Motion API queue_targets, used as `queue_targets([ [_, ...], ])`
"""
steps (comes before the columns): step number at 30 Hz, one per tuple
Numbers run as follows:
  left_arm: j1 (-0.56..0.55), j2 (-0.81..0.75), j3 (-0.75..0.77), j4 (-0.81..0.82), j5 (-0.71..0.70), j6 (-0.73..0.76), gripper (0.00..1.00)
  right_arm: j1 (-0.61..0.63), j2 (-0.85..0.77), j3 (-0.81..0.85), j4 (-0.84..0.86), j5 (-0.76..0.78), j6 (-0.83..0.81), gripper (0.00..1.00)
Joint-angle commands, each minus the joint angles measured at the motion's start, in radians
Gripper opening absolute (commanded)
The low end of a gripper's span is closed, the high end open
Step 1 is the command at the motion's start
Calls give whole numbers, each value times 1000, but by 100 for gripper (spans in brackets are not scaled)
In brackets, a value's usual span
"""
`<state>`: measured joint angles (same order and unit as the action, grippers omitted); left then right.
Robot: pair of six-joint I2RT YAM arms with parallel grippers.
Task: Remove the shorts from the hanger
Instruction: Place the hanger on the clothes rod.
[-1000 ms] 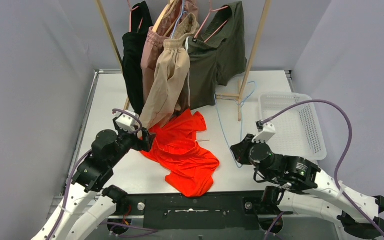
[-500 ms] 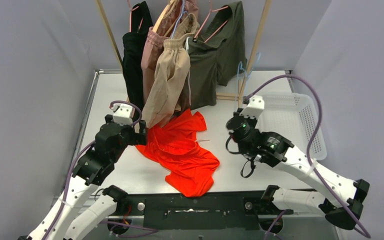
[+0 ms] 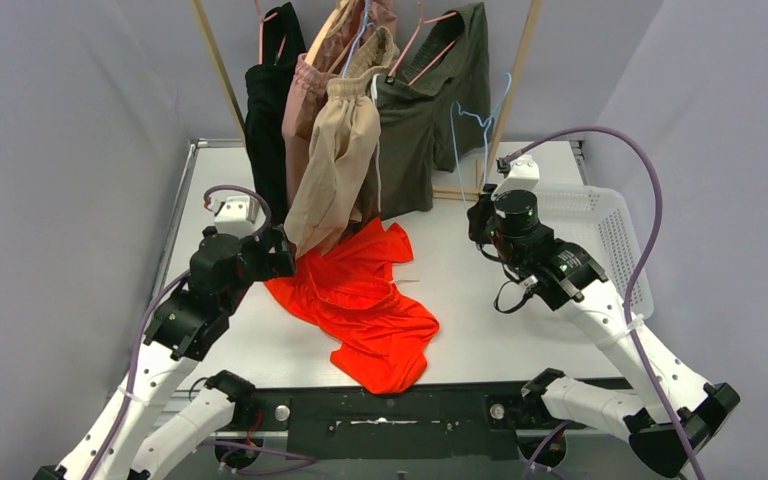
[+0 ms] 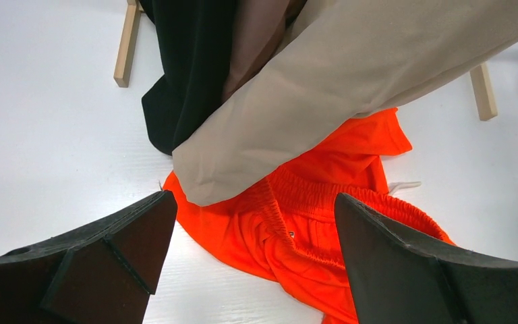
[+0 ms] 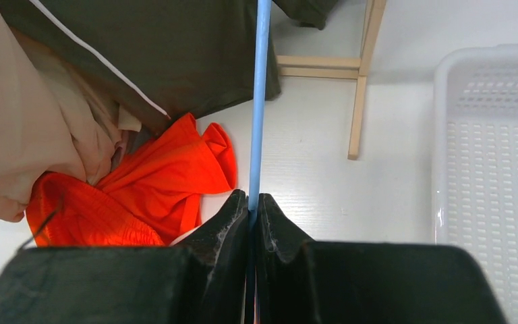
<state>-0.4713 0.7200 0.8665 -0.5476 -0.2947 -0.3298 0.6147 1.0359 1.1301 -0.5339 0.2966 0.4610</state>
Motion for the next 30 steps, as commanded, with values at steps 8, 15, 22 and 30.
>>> queue_targets([
  [8, 6, -37, 6, 42, -33, 17, 89, -10, 129, 299, -122, 133, -74, 0],
  [15, 6, -38, -5, 48, -11, 17, 88, -13, 239, 480, -249, 177, -81, 0],
  [22, 6, -46, -17, 59, -4, 17, 89, -34, 328, 624, -234, 171, -188, 0],
  [30, 7, -48, -28, 73, -23, -2, 88, -78, 431, 860, -315, 115, -221, 0],
])
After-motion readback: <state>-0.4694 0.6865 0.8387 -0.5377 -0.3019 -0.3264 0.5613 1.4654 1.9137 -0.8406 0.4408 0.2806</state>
